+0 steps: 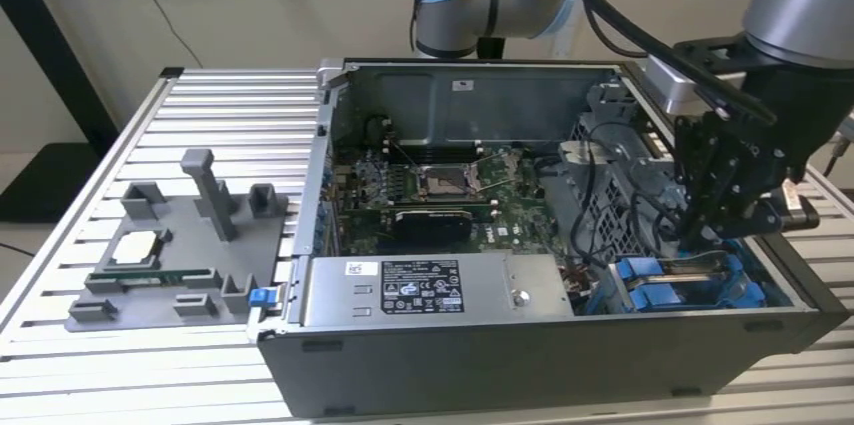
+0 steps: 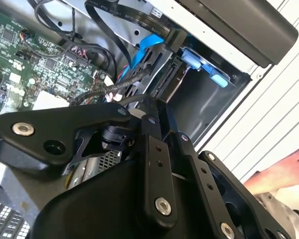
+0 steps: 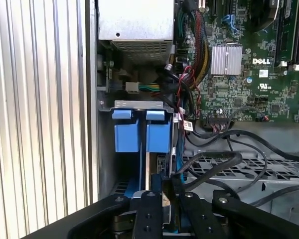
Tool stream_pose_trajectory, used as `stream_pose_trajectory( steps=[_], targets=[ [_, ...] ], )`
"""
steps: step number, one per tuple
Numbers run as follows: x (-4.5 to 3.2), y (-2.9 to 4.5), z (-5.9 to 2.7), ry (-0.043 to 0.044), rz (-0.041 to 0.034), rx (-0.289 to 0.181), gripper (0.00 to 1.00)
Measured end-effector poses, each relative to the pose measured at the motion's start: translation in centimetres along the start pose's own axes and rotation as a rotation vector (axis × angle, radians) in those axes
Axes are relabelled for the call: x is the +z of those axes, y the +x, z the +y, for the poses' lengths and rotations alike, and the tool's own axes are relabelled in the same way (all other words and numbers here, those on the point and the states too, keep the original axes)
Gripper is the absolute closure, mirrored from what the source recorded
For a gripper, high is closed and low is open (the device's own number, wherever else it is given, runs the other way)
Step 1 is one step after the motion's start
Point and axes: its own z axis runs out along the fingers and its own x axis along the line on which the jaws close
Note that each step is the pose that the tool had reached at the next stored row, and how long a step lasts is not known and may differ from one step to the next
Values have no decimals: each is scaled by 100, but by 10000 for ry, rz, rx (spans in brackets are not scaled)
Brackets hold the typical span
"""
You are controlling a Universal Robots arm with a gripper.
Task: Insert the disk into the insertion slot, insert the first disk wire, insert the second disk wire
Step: 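Insert the first disk wire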
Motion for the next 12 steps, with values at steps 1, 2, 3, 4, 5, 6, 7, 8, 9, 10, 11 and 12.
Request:
stream_pose_trajectory(
  steps=[1, 2, 3, 4, 5, 6, 7, 8, 9, 10, 11, 12],
  targets=[
    [0, 0, -1, 0, 0, -1, 100],
    [0, 0, -1, 0, -1, 0, 100],
    [1, 1, -1, 0, -1, 0, 100],
    [1, 1, -1, 0, -1, 0, 100],
    [1, 1, -1, 0, -1, 0, 100],
    [1, 2, -1, 0, -1, 0, 100],
    [0, 2, -1, 0, -1, 0, 100],
    [1, 2, -1, 0, -2, 0, 100],
    [1, 4, -1, 0, -1, 0, 100],
    [1, 9, -1, 0, -5, 0, 100],
    [2, 16, -1, 0, -15, 1, 100],
    [2, 25, -1, 0, -22, 1, 100]
  ],
)
